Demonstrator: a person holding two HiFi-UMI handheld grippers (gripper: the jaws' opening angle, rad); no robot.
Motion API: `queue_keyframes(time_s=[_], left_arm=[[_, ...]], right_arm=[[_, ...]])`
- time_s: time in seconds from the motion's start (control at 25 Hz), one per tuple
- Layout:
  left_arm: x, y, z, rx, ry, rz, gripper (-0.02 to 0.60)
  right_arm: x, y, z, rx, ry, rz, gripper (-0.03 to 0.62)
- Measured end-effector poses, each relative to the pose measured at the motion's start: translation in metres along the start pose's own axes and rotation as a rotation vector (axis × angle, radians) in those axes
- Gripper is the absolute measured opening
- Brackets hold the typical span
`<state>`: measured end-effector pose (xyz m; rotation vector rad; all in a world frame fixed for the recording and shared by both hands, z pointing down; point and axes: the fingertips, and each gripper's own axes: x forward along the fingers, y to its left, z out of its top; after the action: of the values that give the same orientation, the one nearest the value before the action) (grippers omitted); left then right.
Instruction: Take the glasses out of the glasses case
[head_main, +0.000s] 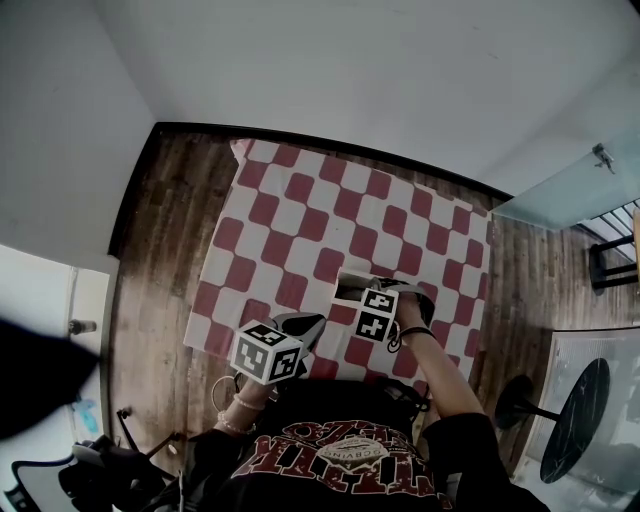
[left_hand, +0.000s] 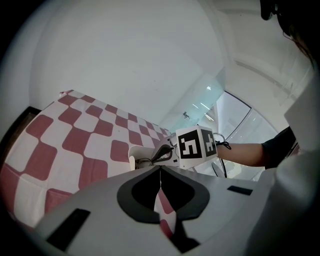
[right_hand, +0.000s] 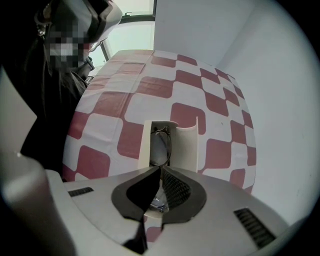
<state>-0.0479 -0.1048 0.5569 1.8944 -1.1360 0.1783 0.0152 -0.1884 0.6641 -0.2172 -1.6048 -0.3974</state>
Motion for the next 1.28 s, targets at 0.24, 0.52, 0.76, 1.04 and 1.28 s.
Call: queue_keyframes(time_s=[0.24,0.52,0.76,1.04,1.28], left_arm=[[0.001,-0.004,-0.004,0.003,0.010,-0.011,0.010],[0.002,-0.008,-0.003,0.003,0.013,-0.023,0.009],[0.003,-0.011,-0.006,0.007,0.023,-0.033,0.009],[0.004,-0.011,-0.007,0.002,0.027,-0.038,0.009],[0.003,-0.009,-0.008,-0.002,0.028,-0.037,0.009]], right_arm=[[-0.001,-0.001,-0.001,0.014,0.001,-0.045,0.025],[-0.001,-0.001,-0.002,0.015,-0.007,-0.074,0.025],[-0.002,-0.001,-0.002,0.019,-0.005,-0.087,0.025],[-0.003,-0.005,-0.005,0.036,-0.002,-0.102,0.025],[-0.004,-0.007,-0.007,0.055,-0.004,-0.104,0.025]])
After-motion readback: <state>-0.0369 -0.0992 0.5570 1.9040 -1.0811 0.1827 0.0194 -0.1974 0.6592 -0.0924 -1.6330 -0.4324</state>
